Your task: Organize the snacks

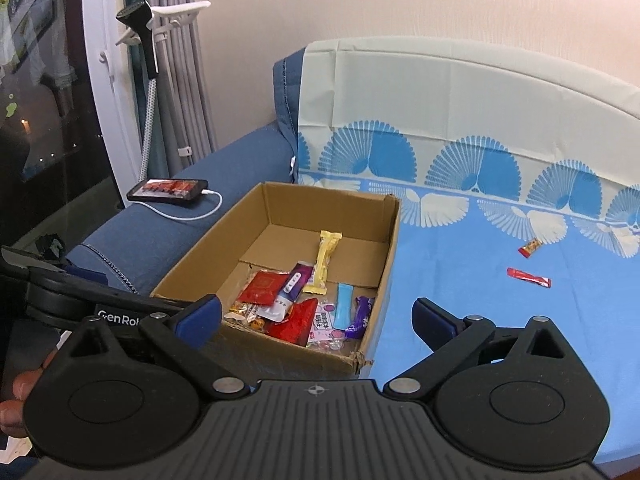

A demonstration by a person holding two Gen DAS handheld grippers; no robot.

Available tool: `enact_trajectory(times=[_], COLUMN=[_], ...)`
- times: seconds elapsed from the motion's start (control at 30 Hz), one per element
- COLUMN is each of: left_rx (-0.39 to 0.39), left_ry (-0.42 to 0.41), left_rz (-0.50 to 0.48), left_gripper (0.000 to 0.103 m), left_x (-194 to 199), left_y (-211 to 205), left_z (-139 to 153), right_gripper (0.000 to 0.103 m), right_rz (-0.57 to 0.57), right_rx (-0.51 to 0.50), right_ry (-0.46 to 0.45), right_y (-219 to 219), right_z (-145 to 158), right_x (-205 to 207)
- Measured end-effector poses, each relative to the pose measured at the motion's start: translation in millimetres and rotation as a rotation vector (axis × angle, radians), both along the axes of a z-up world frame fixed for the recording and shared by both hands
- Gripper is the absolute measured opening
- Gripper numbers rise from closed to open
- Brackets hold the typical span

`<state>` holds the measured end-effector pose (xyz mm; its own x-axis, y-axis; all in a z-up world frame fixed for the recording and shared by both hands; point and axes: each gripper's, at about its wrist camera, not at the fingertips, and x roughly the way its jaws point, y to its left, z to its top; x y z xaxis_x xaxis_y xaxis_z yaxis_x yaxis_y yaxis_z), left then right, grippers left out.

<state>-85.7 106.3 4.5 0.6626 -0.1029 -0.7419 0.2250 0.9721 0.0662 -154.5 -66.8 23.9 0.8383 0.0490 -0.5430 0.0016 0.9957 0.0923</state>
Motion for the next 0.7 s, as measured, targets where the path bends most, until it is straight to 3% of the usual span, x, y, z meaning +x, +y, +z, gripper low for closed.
enact_trajectory(times=[0.7], left_rx=[0.013], left_ry=[-0.030], left_rz=[-0.015], left_gripper=[0.103], left_x=[-10], left_y=[-2], left_z=[9], right_gripper=[0.102], right_rz=[0.000], right_rx=[0.013], right_ry=[-0.035], right_y=[-5], right_z=[4], right_x=[-13])
